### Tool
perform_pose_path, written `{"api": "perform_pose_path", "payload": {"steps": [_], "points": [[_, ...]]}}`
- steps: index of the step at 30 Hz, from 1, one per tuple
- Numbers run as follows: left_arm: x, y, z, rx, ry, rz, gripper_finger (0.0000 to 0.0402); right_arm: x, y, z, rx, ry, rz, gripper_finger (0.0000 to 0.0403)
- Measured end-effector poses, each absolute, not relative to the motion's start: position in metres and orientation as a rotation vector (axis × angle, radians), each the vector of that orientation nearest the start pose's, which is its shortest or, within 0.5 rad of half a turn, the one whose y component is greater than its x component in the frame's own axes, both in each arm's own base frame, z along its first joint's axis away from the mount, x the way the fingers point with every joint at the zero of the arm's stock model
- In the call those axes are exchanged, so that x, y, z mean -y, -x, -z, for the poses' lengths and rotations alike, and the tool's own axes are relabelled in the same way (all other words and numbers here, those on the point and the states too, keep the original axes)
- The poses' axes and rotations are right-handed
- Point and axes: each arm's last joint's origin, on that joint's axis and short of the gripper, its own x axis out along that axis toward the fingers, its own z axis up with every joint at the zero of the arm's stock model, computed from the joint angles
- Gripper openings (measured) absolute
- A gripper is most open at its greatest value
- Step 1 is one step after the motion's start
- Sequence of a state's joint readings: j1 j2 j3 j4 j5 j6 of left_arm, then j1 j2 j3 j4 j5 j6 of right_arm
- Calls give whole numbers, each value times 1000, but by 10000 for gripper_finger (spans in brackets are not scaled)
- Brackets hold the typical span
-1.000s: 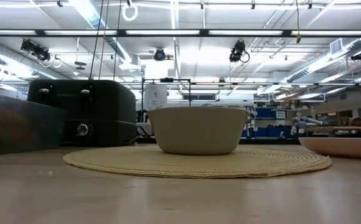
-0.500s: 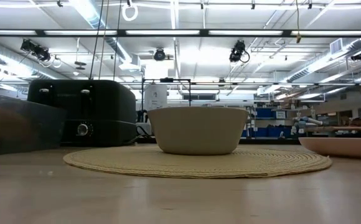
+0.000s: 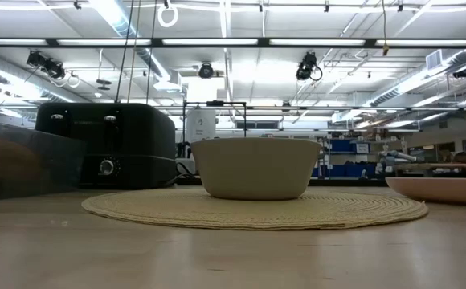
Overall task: Arrange a breakfast setting
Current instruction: Pour the cereal into the gray bowl
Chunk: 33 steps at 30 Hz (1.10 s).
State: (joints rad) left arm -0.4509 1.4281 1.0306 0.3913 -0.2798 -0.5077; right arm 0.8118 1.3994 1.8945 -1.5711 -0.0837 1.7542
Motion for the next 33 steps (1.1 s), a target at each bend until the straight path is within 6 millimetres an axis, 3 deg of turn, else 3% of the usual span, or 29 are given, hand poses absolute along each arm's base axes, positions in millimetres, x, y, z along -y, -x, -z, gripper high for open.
{"api": "perform_pose_path", "payload": {"steps": [5,13,17,22,27,33], "points": [[132,-300,-325,-45,500,154,258,-134,-148,-446,-1299,-1086,311,54],[134,-299,-325,-50,475,179,258,-91,-170,-461,-896,-947,310,61],[140,-296,-325,-55,475,200,258,-72,-196,-452,-1053,-875,198,97],[146,-293,-325,-59,474,220,258,-55,-236,-420,-1352,-833,123,175],[149,-287,-330,-63,483,275,258,-41,-267,-398,-1433,-817,25,254],[155,-281,-327,-121,464,303,258,-24,-284,-362,-1540,-799,-37,323]]}}
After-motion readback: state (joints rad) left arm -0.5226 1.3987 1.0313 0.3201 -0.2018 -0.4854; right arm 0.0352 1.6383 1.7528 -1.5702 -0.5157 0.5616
